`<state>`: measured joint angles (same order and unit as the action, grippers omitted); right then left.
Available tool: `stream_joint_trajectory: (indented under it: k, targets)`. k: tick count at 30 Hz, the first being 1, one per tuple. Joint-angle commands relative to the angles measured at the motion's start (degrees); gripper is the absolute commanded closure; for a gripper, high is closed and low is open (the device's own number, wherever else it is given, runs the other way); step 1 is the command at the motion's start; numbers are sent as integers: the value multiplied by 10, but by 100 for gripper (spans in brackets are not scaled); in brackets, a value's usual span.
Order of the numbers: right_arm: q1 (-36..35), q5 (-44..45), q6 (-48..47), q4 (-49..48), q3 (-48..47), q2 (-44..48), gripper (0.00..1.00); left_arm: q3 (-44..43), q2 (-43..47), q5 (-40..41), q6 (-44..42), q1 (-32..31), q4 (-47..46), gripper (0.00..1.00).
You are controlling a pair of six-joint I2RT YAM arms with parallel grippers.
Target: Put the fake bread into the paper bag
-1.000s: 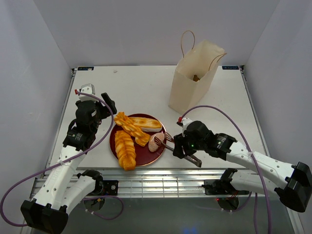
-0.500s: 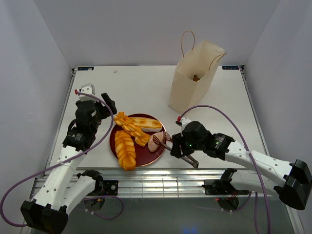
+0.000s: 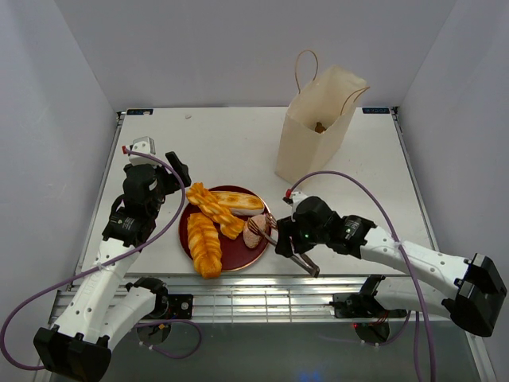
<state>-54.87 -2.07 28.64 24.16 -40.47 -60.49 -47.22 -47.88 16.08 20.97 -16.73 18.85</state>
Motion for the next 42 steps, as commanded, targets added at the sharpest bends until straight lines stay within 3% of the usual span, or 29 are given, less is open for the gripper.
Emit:
stream_joint_trajectory:
  k: [1, 20, 26, 33, 42]
  targets:
    - [-6, 3, 9, -15, -37, -9, 37, 2, 12, -7, 0, -3, -7, 2]
    - [-50, 80, 27, 81, -98, -50, 40, 2, 15, -12, 1, -4, -8, 2]
    - [-51, 61, 31, 68, -86, -46, 57, 2, 16, -14, 1, -3, -8, 2]
    - [-51, 43, 30, 66, -84, -44, 58, 3, 16, -15, 1, -3, -8, 2]
    - [-51, 64, 32, 91, -116, -28, 50, 4, 18, -17, 1, -3, -9, 2]
